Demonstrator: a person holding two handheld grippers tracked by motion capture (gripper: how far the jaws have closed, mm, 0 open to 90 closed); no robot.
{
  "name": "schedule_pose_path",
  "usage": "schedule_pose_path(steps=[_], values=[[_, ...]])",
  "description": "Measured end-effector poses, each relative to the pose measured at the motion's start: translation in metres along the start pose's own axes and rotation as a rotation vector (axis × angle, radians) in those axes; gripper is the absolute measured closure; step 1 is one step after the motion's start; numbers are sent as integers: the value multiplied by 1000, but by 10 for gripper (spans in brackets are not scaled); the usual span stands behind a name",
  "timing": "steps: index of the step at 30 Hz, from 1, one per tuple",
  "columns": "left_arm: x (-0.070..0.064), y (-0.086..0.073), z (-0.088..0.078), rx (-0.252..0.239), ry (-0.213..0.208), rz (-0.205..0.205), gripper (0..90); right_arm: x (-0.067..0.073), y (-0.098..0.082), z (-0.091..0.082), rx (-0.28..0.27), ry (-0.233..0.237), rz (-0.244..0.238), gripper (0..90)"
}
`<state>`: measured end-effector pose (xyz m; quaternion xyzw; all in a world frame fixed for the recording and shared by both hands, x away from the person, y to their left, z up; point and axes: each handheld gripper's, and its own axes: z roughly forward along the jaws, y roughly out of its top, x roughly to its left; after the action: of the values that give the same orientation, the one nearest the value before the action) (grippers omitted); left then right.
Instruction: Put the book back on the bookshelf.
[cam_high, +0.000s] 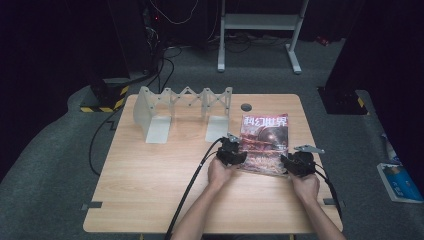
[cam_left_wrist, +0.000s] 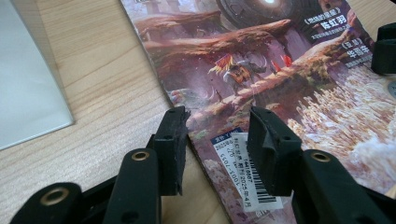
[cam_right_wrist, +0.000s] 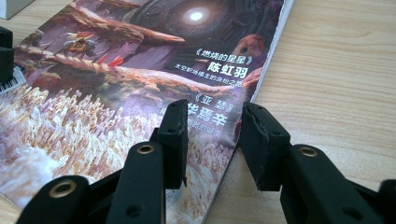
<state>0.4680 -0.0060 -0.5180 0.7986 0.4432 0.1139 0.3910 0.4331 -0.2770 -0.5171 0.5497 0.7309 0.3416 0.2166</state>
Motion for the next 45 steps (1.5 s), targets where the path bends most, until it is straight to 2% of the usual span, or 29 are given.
schedule_pose_path(steps=[12, 24, 31, 38, 45], values=[[-3, -8, -7, -3, -3, 3, 575, 3, -4, -5, 13, 20, 9, 622], [-8, -12, -14, 18, -5, 14, 575, 6, -11, -10, -1, 27, -3, 622], [-10, -18, -18, 12, -9, 17, 574, 8, -16, -15, 2, 38, 3, 621], [-15, -17, -22, 44, 10, 62, 575, 9, -18, -17, 1, 45, 5, 620], [-19, -19, -26, 64, 13, 72, 576, 11, -23, -22, -3, 57, 10, 620]])
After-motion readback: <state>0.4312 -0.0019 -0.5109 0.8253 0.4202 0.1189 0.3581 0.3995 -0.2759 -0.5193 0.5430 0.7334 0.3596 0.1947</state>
